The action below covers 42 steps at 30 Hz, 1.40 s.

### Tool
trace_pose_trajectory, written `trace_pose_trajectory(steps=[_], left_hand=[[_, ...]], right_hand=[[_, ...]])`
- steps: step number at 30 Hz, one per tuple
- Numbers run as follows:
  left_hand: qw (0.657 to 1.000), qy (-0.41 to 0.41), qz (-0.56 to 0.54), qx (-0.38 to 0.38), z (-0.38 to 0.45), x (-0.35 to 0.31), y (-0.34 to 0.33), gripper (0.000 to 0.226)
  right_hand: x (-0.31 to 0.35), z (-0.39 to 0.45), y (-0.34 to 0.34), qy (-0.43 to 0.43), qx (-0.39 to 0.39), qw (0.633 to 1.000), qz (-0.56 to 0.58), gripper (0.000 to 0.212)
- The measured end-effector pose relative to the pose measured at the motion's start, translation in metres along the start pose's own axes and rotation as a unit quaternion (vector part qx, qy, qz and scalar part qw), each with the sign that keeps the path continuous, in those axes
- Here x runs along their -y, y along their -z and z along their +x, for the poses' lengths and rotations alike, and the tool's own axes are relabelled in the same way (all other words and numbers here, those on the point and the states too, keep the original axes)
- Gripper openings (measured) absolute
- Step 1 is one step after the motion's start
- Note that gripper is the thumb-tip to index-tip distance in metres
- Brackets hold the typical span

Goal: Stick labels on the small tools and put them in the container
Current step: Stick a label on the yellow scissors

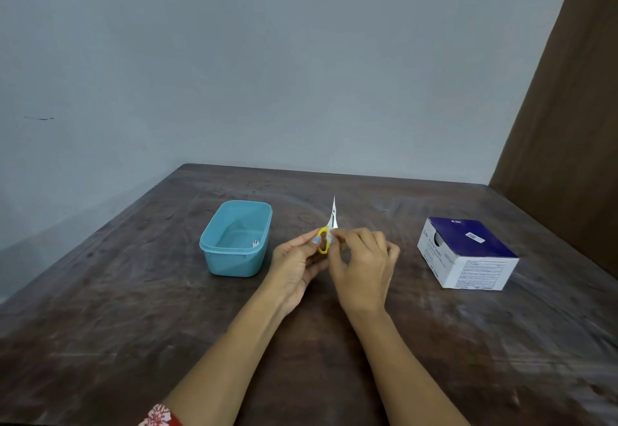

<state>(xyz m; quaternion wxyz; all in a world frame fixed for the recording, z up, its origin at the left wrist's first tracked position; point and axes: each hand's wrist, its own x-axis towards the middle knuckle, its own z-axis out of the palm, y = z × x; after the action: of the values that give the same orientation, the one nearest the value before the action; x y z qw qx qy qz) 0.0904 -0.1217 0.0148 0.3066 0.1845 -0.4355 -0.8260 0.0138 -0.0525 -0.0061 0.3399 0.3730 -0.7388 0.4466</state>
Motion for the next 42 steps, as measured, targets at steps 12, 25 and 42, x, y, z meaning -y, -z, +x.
trace_pose_trajectory(steps=[12,25,42], left_hand=[[1.000,-0.008,-0.005,-0.005,0.0021,-0.0006,0.0006,0.023],[0.999,-0.025,-0.029,-0.005,0.0007,-0.0018,0.0009,0.022],[0.996,-0.064,-0.003,-0.055,0.0022,0.0011,0.0020,0.020]], right_hand=[[-0.0018,-0.0010,-0.0033,0.004,0.009,0.994,0.109,0.013],[-0.0031,-0.0010,0.0017,-0.101,0.032,0.989,0.106,0.011],[0.0027,0.0007,0.0038,-0.123,0.049,0.981,0.139,0.008]])
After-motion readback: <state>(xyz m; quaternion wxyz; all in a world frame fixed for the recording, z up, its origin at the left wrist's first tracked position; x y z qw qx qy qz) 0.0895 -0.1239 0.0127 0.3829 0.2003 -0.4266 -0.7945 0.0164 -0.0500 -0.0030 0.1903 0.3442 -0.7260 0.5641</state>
